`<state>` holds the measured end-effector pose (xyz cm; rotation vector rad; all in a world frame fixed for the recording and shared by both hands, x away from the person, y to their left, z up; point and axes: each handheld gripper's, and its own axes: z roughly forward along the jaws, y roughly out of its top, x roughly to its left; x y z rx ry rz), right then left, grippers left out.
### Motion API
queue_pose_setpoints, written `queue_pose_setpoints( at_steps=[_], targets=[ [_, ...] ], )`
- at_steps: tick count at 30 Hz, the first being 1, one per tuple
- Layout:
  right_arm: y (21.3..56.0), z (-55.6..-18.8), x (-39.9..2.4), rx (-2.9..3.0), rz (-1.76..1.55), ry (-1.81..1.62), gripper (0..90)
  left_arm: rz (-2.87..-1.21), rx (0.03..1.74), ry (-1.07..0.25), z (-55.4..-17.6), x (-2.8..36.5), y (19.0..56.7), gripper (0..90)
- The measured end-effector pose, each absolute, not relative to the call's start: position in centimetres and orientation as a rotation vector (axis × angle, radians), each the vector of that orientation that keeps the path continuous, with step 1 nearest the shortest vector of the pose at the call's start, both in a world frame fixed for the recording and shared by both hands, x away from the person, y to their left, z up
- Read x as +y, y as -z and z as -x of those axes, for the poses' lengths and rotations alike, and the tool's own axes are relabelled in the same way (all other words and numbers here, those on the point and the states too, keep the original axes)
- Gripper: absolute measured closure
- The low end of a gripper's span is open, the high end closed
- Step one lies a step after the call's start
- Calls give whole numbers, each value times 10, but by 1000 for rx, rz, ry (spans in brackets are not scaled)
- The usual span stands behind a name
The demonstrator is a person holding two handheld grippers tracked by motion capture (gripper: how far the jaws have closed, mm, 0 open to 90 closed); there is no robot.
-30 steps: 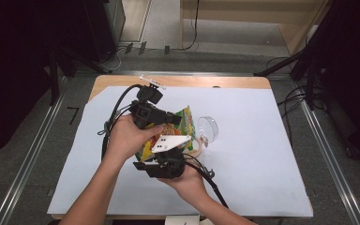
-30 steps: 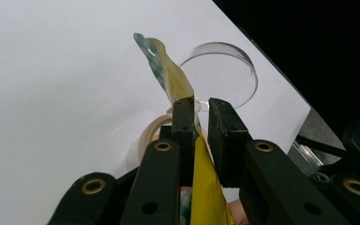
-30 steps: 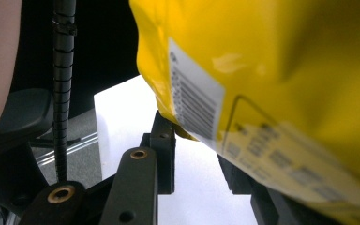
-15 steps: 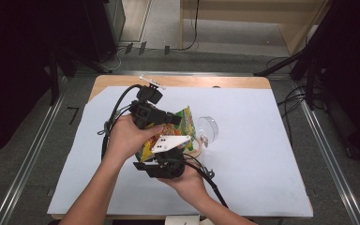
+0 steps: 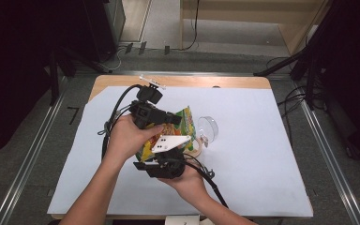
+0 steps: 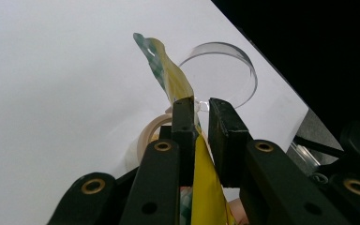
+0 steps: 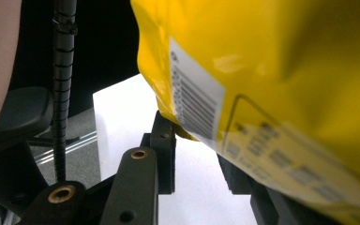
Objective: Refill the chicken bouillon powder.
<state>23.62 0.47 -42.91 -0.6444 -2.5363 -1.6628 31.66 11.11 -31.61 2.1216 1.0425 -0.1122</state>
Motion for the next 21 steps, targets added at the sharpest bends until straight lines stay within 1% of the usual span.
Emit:
queue_pose_setpoints(
  at_steps=[21],
  targets=[
    [427, -234, 5, -2540, 631, 1665, 710, -2124, 1050, 122, -318, 113, 318, 811]
  ],
)
